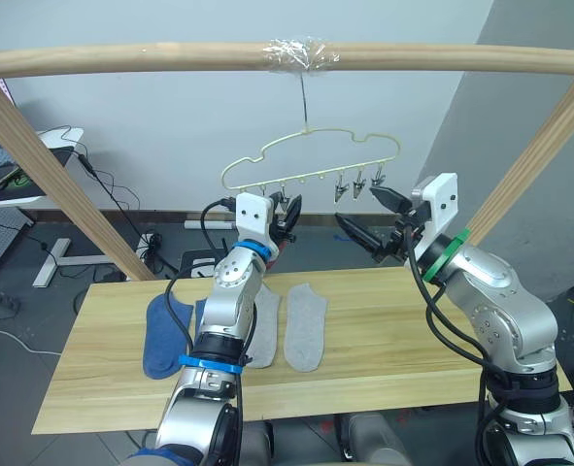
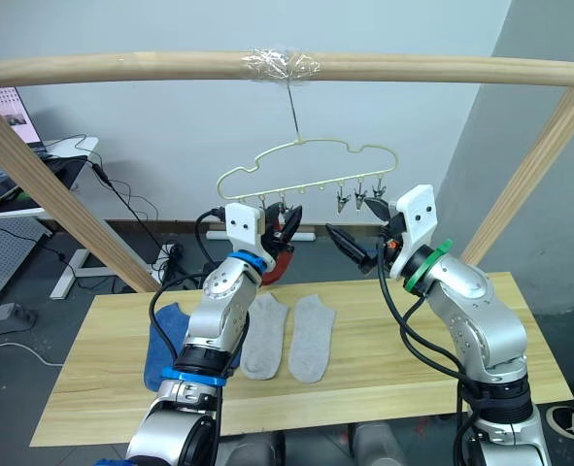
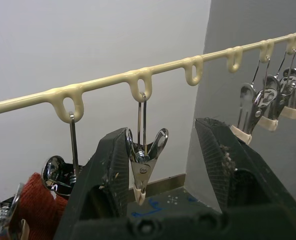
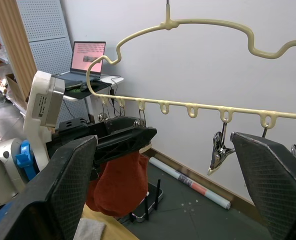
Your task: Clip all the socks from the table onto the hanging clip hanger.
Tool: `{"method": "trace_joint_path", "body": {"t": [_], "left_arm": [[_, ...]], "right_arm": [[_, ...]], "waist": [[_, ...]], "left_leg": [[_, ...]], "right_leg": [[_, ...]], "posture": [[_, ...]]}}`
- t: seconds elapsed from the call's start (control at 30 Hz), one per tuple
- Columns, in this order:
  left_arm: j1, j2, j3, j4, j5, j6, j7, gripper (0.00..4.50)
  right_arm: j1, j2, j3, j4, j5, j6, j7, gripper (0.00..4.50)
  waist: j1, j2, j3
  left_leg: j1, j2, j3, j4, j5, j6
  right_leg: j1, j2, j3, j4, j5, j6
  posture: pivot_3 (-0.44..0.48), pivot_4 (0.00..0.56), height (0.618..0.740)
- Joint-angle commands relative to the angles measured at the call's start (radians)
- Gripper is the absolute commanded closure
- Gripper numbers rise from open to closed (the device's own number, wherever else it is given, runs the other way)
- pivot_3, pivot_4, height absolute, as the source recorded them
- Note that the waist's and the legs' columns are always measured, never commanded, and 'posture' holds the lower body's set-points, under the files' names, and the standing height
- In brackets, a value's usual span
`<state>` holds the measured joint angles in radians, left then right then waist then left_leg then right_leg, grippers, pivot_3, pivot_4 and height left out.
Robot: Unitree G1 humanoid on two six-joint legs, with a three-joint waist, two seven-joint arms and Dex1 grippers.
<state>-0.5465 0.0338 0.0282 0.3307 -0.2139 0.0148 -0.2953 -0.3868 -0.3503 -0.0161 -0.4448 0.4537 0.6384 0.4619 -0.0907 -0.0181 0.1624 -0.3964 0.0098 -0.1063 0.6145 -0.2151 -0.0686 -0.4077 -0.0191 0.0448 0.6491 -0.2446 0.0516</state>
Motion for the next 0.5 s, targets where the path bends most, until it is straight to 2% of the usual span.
{"method": "trace_joint_path", "body": {"t": [0.03, 0.13, 0.23, 0.37, 0.5], "left_arm": [[-0.026, 0.000, 0.000, -0.007, 0.010, -0.017, 0.001, 2.21], [-0.026, -0.001, 0.002, -0.006, 0.009, -0.019, 0.001, 2.21], [-0.030, -0.005, 0.008, -0.002, 0.002, -0.016, 0.003, 2.74], [-0.038, -0.017, 0.022, 0.000, -0.014, 0.001, 0.015, 3.86], [-0.037, -0.023, 0.025, -0.004, -0.019, 0.010, 0.013, 4.42]], "right_arm": [[-0.014, -0.004, -0.019, -0.029, 0.018, -0.008, -0.003, 0.00], [-0.013, -0.004, -0.019, -0.030, 0.018, -0.008, -0.005, 0.00], [-0.013, -0.004, -0.018, -0.030, 0.019, -0.007, -0.006, 0.00], [-0.013, -0.004, -0.017, -0.031, 0.021, -0.005, -0.006, 0.00], [-0.013, -0.002, -0.015, -0.031, 0.022, -0.004, -0.005, 0.00]], "waist": [[0.000, 0.000, 0.000], [0.000, 0.000, 0.000], [0.000, 0.000, 0.000], [0.000, 0.000, 0.000], [0.000, 0.000, 0.000]], "left_leg": [[0.000, 0.000, 0.000, 0.000, 0.000, 0.000], [0.000, 0.000, 0.000, 0.000, 0.000, 0.000], [0.000, 0.000, 0.000, 0.000, 0.000, 0.000], [0.000, 0.000, 0.000, 0.000, 0.000, 0.000], [0.001, 0.000, 0.000, 0.000, 0.000, 0.000]], "right_leg": [[0.000, 0.000, 0.000, 0.000, 0.000, 0.000], [0.000, 0.000, 0.000, 0.000, 0.000, 0.000], [0.000, 0.000, 0.000, 0.000, 0.000, 0.000], [0.000, 0.000, 0.000, 0.000, 0.000, 0.000], [0.001, 0.000, 0.000, 0.000, 0.000, 0.000]], "posture": [[-0.163, 0.144, 0.740], [-0.163, 0.144, 0.740], [-0.163, 0.144, 0.740], [-0.162, 0.145, 0.740], [-0.162, 0.145, 0.740]]}}
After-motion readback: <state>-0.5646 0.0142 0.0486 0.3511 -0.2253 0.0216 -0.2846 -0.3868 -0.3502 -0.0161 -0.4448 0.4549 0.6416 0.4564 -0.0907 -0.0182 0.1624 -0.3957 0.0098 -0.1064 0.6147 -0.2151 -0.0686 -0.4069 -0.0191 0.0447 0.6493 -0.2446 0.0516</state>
